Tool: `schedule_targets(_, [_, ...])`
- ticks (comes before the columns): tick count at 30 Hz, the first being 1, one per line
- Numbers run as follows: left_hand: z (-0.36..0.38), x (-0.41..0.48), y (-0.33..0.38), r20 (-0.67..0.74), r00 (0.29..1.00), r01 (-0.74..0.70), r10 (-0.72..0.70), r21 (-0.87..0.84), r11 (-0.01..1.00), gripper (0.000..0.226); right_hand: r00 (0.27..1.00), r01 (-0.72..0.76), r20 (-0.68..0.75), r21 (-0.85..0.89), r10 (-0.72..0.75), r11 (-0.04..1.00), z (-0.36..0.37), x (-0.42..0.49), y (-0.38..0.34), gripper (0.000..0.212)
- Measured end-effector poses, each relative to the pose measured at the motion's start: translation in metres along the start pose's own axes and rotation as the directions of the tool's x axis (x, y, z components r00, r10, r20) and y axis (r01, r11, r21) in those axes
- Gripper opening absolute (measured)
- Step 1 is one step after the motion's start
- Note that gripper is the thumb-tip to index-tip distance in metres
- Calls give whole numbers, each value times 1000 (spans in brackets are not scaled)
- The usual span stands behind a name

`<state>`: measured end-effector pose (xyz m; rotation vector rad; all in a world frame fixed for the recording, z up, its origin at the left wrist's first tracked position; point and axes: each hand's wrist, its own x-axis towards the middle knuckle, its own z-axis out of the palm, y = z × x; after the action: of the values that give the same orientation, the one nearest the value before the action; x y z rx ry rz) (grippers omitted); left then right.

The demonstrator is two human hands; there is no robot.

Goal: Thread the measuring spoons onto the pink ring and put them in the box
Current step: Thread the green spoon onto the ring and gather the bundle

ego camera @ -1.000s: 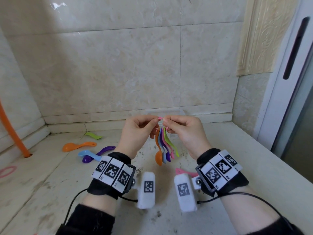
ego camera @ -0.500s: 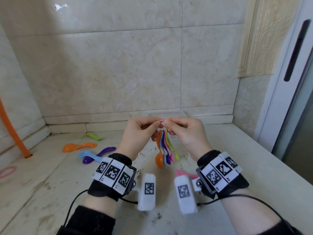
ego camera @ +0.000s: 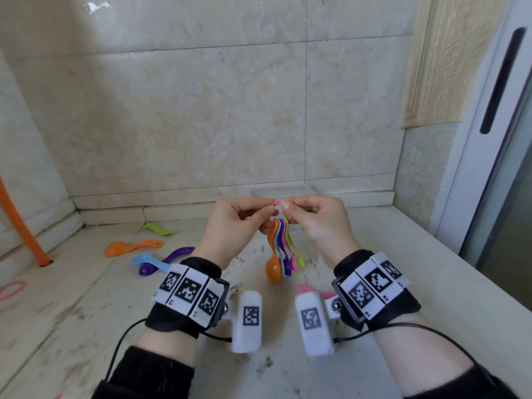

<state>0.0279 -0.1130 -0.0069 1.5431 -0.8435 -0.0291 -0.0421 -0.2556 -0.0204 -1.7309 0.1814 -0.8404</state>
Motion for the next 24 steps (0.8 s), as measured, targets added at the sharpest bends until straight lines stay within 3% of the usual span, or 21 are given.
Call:
schedule_targets(10, [-1,-2,7,-8,999,-34,35,118,992,16,1000,-14,28,21,13,1000,-2,-1,-4,4])
schedule_targets(18, [-1,0,13,-108,994,-20,25,47,999,10,996,58,60,44,-61,997,0,-3,-6,5])
schedule_targets(24, [4,3,10,-77,996,-19,40,255,967,16,998,55,28,65,-57,996,2,-4,-6,5])
